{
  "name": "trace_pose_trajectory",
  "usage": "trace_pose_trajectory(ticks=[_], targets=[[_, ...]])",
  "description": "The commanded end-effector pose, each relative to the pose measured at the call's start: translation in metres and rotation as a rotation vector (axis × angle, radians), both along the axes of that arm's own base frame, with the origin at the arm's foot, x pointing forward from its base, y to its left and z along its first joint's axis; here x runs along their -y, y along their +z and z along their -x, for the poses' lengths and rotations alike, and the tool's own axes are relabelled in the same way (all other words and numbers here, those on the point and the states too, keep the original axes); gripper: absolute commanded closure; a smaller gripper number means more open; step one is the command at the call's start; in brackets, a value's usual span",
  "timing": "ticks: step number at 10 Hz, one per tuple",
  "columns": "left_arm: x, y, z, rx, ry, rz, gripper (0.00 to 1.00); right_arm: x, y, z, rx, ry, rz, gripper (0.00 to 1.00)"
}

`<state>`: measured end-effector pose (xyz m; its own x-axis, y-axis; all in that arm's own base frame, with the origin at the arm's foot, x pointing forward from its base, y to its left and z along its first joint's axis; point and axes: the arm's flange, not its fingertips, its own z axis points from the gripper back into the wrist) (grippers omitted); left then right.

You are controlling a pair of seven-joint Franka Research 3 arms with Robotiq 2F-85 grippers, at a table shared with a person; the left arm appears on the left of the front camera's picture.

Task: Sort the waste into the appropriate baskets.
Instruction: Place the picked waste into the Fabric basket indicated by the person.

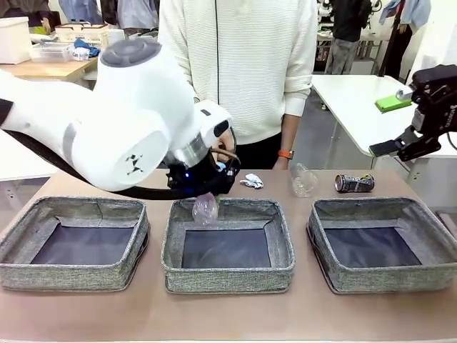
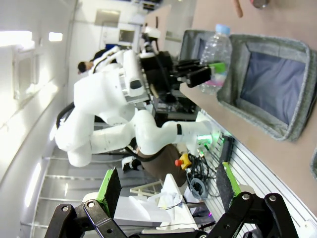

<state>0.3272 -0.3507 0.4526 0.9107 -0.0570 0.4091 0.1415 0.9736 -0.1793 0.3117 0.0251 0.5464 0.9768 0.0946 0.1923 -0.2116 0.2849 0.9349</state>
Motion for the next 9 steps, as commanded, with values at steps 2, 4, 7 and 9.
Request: trace_pose_trajectory(ticks=[2, 4, 7, 9], targets=[[0.0239, -0.0077, -0.0117, -0.034, 0.029, 0.002, 0.78, -0.0026, 0.0012, -0.0022, 0.014, 0.002, -0.027, 0.00], [0.0233, -0.0072, -0.0129, -0.032, 0.027, -0.001, 0.78, -0.0026, 0.0012, -0.0022, 0.014, 0.002, -0.027, 0.00], [0.0244, -0.0079, -0.0148, -0.050, 0.027, -0.003, 0.21, -0.0026, 0.0012, -0.0022, 0.014, 0.002, -0.027, 0.00], [0.0246, -0.0072, -0.0151, -0.052, 0.034, -0.011, 0.17, -0.0026, 0.0012, -0.0022, 0.014, 0.002, -0.027, 0.00]])
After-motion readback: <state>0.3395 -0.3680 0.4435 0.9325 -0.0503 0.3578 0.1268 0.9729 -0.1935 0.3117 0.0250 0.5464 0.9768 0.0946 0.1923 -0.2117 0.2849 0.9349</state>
